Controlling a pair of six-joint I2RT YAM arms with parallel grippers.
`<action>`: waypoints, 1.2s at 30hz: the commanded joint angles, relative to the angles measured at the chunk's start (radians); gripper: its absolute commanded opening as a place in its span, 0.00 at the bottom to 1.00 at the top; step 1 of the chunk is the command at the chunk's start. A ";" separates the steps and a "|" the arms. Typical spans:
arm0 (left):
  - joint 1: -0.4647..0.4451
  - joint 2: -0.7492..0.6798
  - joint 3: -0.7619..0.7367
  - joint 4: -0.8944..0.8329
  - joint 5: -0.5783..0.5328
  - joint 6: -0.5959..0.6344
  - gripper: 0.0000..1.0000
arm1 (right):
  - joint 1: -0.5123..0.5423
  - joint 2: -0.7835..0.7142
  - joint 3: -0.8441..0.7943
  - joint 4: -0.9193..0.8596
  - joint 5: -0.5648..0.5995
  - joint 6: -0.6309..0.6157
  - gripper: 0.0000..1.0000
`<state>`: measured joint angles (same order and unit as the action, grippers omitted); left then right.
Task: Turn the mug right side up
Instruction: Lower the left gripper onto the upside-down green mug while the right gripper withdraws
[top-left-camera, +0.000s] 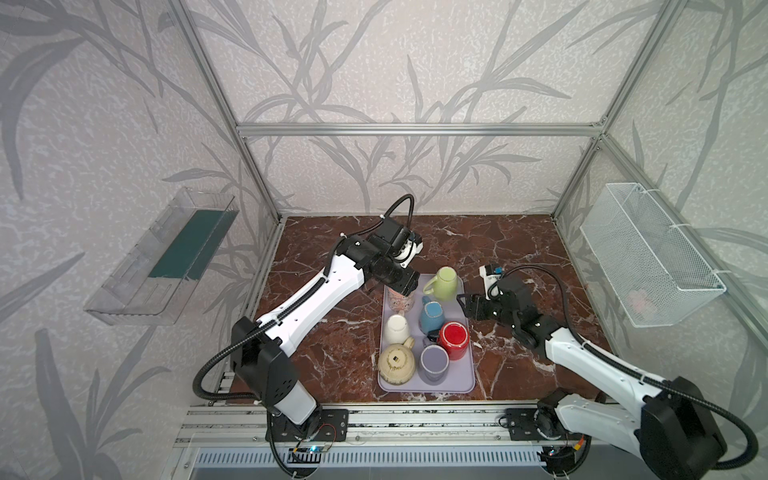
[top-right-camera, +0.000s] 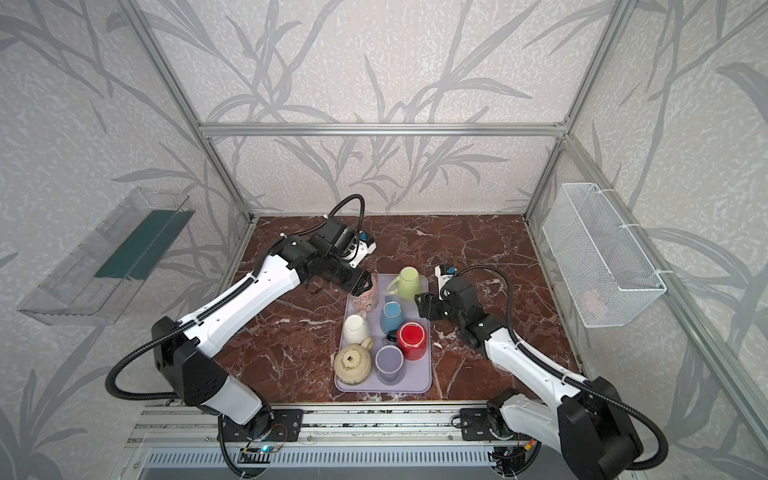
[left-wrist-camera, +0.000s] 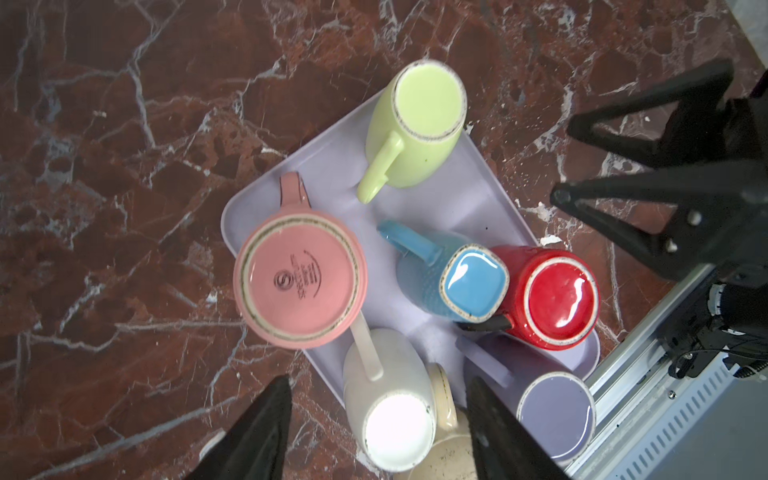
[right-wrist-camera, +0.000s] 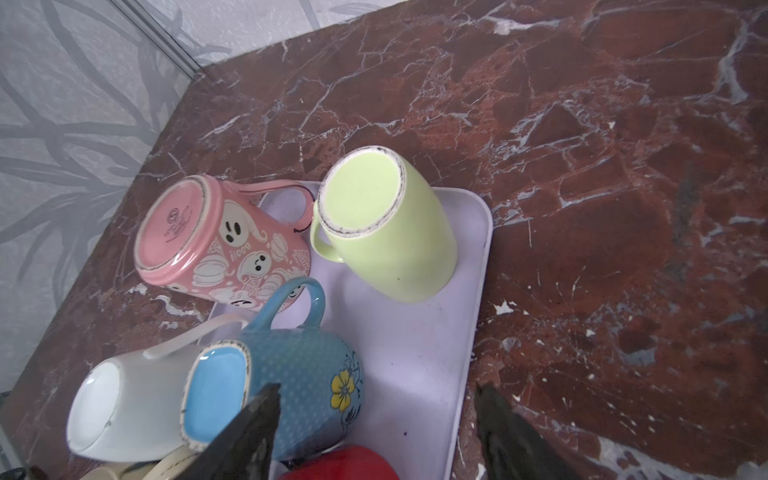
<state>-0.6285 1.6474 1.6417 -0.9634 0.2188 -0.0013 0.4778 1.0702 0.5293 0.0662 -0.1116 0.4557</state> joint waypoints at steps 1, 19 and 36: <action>-0.004 0.073 0.122 -0.076 0.081 0.132 0.64 | -0.013 -0.064 -0.058 0.123 -0.028 0.041 0.74; 0.004 0.449 0.438 -0.115 0.146 0.343 0.49 | -0.022 -0.178 -0.132 0.209 -0.028 0.054 0.69; -0.020 0.464 0.262 0.046 0.119 0.429 0.50 | -0.035 -0.153 -0.142 0.233 -0.031 0.060 0.69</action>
<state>-0.6426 2.1036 1.9217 -0.9497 0.3553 0.3710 0.4465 0.9348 0.3931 0.2653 -0.1478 0.5159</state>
